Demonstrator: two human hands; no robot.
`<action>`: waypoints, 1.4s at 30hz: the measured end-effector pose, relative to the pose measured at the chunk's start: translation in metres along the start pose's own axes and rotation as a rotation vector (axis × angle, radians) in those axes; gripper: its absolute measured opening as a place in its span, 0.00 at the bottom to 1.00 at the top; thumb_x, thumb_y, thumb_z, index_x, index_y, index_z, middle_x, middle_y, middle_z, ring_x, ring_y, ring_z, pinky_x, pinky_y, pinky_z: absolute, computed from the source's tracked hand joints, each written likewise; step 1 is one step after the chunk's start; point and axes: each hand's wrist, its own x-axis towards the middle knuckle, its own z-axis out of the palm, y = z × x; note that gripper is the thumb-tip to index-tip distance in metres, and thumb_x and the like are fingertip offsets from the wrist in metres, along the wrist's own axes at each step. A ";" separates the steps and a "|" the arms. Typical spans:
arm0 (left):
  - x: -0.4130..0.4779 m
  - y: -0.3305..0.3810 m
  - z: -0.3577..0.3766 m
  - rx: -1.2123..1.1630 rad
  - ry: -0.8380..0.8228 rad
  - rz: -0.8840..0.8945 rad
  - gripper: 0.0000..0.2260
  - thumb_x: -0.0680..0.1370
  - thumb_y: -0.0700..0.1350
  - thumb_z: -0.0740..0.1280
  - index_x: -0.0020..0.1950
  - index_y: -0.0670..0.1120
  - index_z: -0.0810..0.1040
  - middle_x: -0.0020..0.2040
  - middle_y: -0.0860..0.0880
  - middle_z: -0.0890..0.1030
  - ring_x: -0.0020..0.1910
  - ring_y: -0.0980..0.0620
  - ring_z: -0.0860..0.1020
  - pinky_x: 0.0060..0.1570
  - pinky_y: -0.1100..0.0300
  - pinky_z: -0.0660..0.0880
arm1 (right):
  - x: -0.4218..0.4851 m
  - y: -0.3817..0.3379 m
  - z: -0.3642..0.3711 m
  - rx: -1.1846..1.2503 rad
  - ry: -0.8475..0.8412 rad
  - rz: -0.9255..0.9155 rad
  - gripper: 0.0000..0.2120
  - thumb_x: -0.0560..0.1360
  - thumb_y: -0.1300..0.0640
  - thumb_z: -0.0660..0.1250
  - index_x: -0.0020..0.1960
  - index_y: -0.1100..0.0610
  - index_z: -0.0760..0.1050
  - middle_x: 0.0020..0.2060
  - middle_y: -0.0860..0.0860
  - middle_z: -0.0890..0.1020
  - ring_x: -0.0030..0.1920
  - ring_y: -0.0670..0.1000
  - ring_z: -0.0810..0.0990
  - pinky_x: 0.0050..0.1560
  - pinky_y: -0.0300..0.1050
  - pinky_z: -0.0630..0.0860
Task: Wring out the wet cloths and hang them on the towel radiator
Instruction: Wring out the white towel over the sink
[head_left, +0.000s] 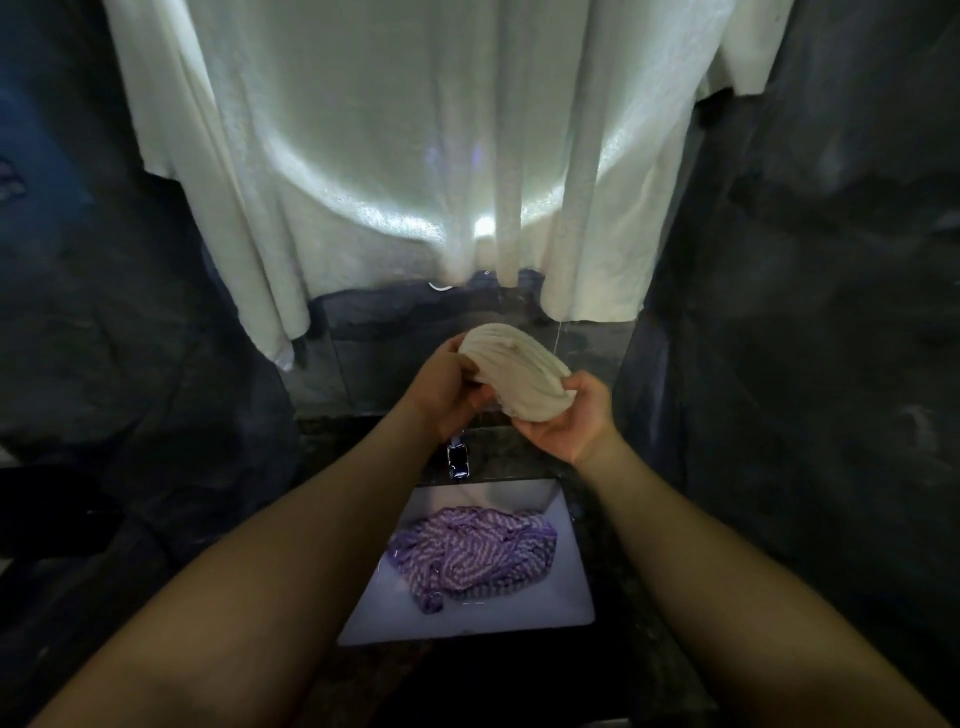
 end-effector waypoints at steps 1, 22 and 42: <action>-0.001 0.001 -0.006 0.019 -0.003 -0.008 0.19 0.80 0.30 0.53 0.68 0.40 0.72 0.62 0.36 0.78 0.60 0.38 0.79 0.54 0.45 0.81 | 0.001 -0.003 -0.002 -0.030 0.008 0.007 0.27 0.72 0.51 0.57 0.67 0.59 0.76 0.62 0.63 0.80 0.62 0.64 0.78 0.63 0.58 0.75; -0.006 -0.004 -0.048 0.352 -0.203 -0.058 0.18 0.76 0.45 0.71 0.65 0.47 0.76 0.62 0.44 0.80 0.61 0.44 0.79 0.61 0.46 0.78 | 0.019 0.003 0.008 -0.324 0.243 0.309 0.12 0.75 0.49 0.69 0.41 0.58 0.81 0.32 0.52 0.83 0.29 0.51 0.82 0.28 0.41 0.79; 0.031 -0.056 -0.025 0.256 0.301 -0.046 0.20 0.68 0.49 0.70 0.57 0.41 0.82 0.51 0.42 0.85 0.50 0.43 0.84 0.56 0.47 0.81 | 0.020 0.027 0.019 -1.360 0.495 -0.457 0.19 0.77 0.55 0.64 0.28 0.59 0.71 0.28 0.55 0.74 0.34 0.54 0.72 0.37 0.46 0.65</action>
